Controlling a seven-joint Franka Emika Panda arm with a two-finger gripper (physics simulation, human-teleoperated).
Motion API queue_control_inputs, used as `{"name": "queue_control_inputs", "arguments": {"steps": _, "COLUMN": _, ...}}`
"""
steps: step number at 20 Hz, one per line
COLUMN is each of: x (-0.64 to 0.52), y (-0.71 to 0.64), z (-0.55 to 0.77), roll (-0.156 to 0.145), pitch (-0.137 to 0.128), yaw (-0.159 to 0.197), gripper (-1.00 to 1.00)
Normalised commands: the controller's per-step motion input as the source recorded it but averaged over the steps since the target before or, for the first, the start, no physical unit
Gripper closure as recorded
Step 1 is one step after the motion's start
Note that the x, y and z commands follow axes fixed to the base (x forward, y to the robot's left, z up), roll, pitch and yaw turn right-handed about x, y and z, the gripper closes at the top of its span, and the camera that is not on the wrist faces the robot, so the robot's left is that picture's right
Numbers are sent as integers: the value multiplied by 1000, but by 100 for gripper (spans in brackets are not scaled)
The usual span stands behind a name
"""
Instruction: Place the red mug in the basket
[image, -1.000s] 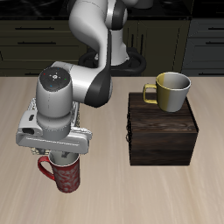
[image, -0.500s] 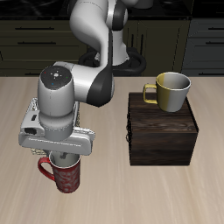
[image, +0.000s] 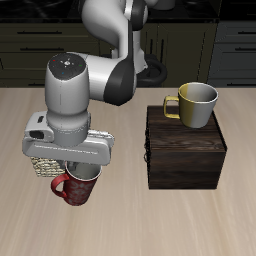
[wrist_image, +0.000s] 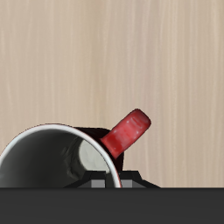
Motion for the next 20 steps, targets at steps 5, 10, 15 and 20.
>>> {"name": "queue_control_inputs", "arguments": {"steps": 5, "x": -159, "y": 125, "z": 670, "roll": 10, "pitch": -78, "yaw": 14, "gripper": 100}}
{"name": "queue_control_inputs", "arguments": {"steps": 10, "x": -145, "y": 78, "z": 648, "roll": 6, "pitch": -78, "yaw": 23, "gripper": 100}}
{"name": "queue_control_inputs", "arguments": {"steps": 15, "x": -138, "y": 64, "z": 470, "roll": 3, "pitch": -53, "yaw": 13, "gripper": 100}}
{"name": "queue_control_inputs", "arguments": {"steps": 20, "x": -122, "y": 77, "z": 306, "roll": 8, "pitch": -31, "yaw": 4, "gripper": 100}}
